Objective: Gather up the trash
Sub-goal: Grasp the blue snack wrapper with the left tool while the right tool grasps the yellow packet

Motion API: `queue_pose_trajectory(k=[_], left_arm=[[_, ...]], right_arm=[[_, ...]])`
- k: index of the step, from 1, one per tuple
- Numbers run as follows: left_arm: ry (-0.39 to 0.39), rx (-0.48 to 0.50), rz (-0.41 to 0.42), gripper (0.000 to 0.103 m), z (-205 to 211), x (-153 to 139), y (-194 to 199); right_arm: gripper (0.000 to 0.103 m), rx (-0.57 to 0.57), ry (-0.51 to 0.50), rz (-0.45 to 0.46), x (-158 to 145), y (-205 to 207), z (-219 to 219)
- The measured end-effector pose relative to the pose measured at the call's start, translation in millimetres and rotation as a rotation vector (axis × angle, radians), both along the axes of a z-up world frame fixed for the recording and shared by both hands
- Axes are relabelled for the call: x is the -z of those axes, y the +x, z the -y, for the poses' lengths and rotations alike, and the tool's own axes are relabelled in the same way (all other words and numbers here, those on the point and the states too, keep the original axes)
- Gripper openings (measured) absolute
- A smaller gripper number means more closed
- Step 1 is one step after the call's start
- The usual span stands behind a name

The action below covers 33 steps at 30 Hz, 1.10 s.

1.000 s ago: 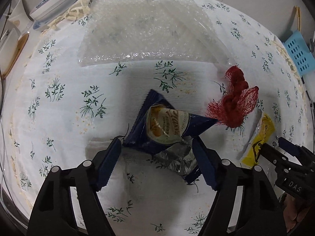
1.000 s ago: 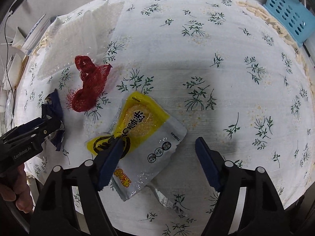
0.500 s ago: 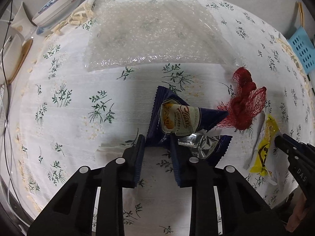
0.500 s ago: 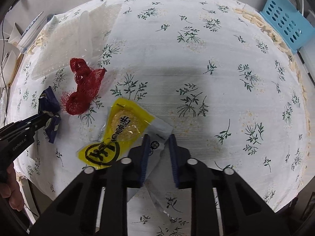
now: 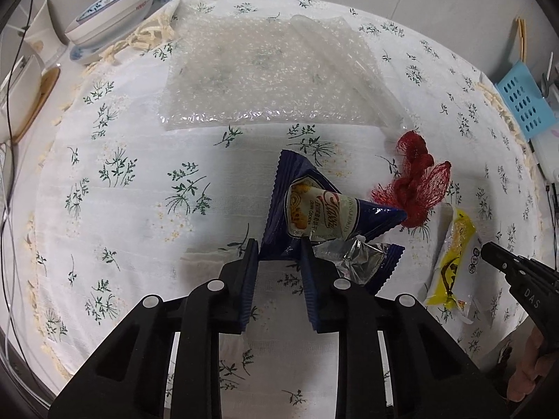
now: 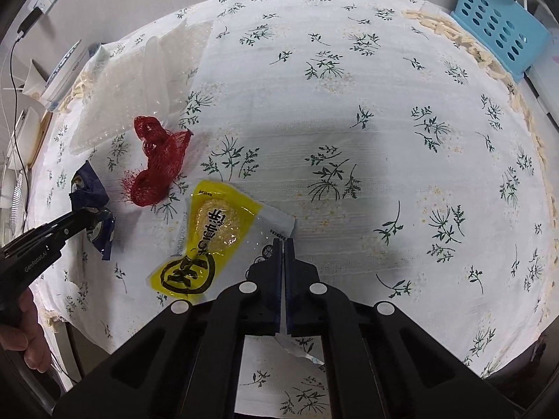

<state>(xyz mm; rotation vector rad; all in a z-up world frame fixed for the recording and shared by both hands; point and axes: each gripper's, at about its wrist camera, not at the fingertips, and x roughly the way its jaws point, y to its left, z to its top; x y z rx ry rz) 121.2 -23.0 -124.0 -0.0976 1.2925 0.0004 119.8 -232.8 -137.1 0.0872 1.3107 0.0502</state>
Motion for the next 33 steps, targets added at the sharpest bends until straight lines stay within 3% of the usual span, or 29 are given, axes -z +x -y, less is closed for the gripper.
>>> queue_pose_trajectory(k=[10,12,13,14,16,17,23,33], left_arm=[[-0.012,-0.015,0.027,0.023,-6,-12,-23],[-0.013,-0.026,0.03,0.023,-8,-14,-30],[-0.013,-0.03,0.031,0.023,-7,-14,-31],[-0.012,-0.032,0.032,0.023,-6,-14,-32],[-0.011,-0.035,0.033,0.023,-5,-15,-35],[-0.012,-0.036,0.033,0.023,-5,-16,-36],[-0.02,-0.037,0.035,0.023,-11,-19,-46],[-0.048,-0.024,0.035,0.023,-20,-20,-59]], right_arm=[[0.0,-0.001,0.087,0.039,-12,-13,10],[0.004,-0.015,0.085,0.042,-13,-14,12],[0.013,-0.016,0.082,0.037,-13,-13,12],[0.036,-0.012,0.092,0.027,-14,-11,13],[0.053,0.001,0.114,0.025,-15,-7,12],[0.056,0.007,0.114,0.026,-17,-4,10],[0.065,0.031,0.076,-0.058,-8,9,-17],[0.067,0.115,0.025,-0.158,18,18,-43]])
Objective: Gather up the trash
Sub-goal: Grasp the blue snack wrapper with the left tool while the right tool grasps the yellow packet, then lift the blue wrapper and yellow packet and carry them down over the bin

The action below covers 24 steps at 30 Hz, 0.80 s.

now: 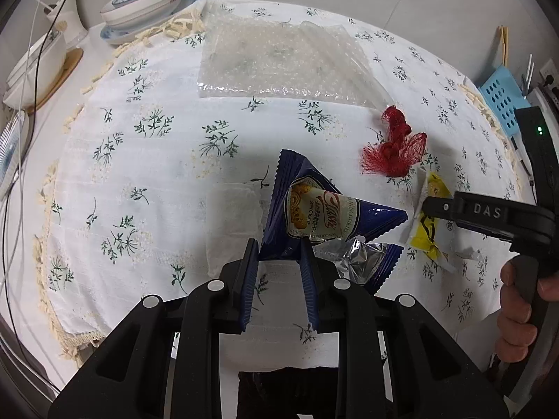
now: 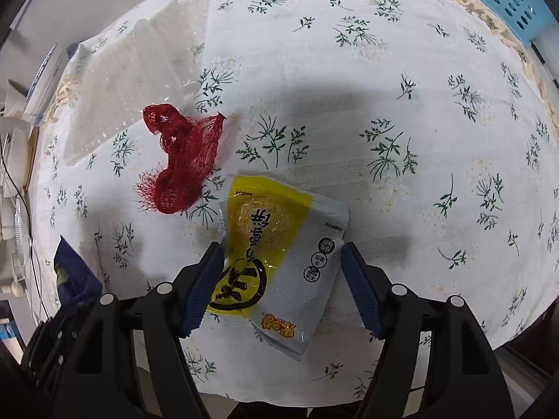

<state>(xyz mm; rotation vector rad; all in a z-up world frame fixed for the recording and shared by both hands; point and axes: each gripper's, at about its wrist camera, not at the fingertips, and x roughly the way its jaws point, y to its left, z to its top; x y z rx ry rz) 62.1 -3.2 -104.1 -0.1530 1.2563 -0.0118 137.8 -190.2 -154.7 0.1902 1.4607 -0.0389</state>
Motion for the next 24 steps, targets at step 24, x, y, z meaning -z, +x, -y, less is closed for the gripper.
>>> queue_pose_trajectory(k=[24], left_arm=[[-0.054,0.012,0.01,0.023,-28,4,-24]], right_arm=[[0.025,0.065,-0.083,-0.01,-2,-16,-28]])
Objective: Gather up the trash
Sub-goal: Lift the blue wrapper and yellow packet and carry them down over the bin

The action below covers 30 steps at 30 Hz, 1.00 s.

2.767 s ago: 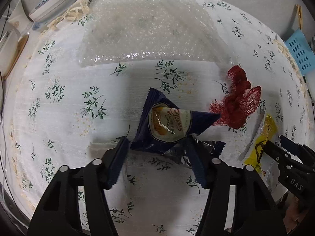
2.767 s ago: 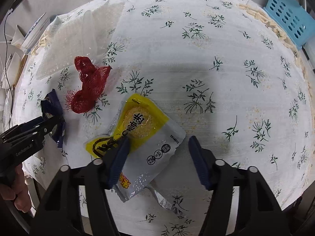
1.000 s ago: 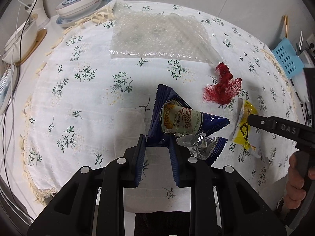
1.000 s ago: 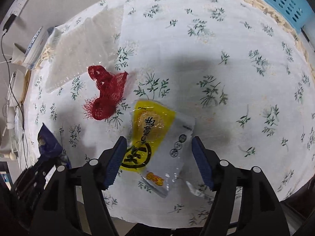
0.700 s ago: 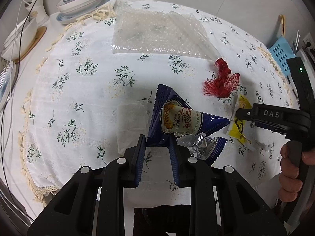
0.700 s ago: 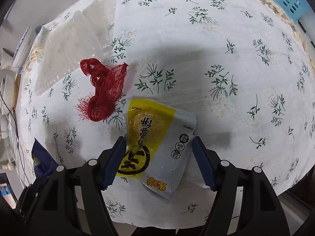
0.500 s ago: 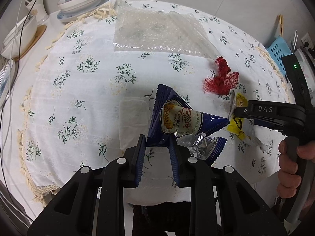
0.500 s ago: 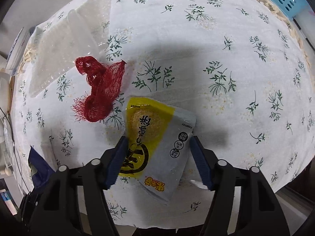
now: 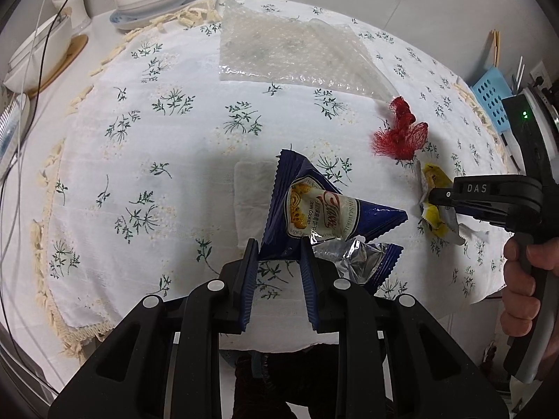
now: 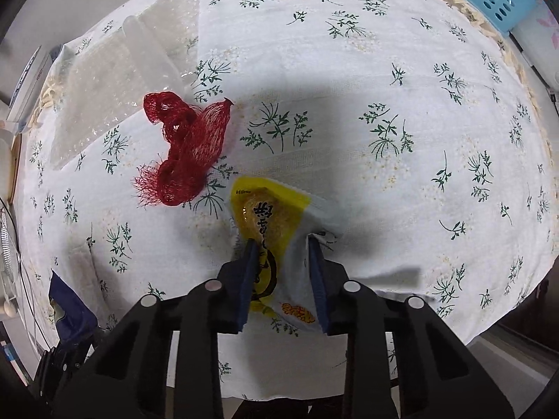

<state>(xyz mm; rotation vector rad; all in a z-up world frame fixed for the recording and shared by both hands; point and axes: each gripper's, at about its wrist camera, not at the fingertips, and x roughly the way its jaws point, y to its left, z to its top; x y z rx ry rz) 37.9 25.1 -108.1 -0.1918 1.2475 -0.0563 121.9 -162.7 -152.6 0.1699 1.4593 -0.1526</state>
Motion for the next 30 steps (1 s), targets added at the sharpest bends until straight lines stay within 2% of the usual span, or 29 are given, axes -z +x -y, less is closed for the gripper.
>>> queue_pose_trajectory(k=[10,21,30], left_arm=[[-0.006,0.021,0.016,0.023,-3,-7,-7],[-0.02,0.111,0.041,0.023,4,-21,-24],[-0.021,0.12,0.074,0.023,16,-36,-59]], right_arm=[[0.022,0.013,0.059,0.05,-18,-19,11],[0.022,0.017,0.05,0.161,-60,-61,21],[0.022,-0.091,0.02,0.261,-89,-113,22]])
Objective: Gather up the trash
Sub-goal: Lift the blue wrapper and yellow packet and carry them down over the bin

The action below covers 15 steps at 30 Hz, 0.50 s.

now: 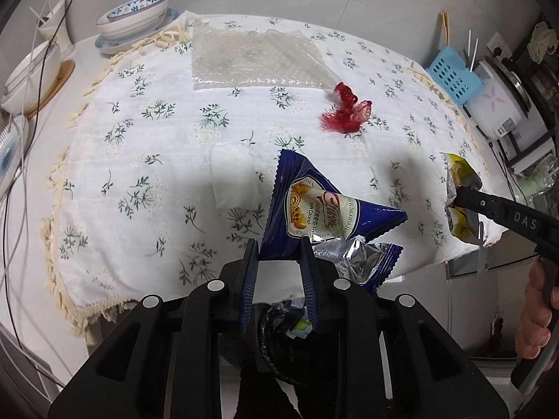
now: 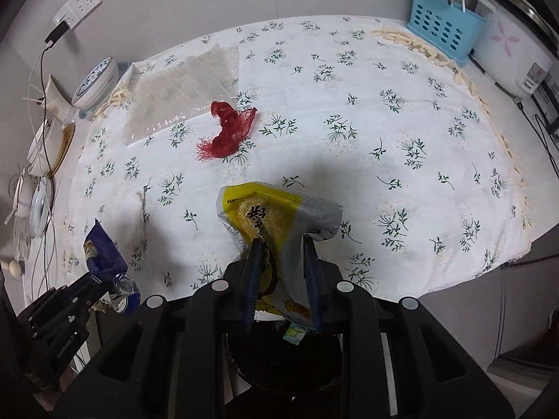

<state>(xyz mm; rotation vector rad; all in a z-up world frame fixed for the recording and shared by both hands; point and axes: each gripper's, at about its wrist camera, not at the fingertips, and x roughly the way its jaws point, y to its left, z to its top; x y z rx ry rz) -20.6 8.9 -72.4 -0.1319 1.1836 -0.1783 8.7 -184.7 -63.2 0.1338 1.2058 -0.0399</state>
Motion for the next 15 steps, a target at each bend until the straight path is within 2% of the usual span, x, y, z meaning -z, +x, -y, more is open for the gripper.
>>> queue_pose_trajectory(k=[6,15], left_arm=[[-0.01,-0.013,0.009,0.023,11,-6,-28],[-0.028,-0.008,-0.005,0.023,33,1,-65]], right_arm=[[0.022,-0.053,0.003,0.039,-12,-28,10],[0.022,-0.102,0.014,0.037,-5,-65,19]])
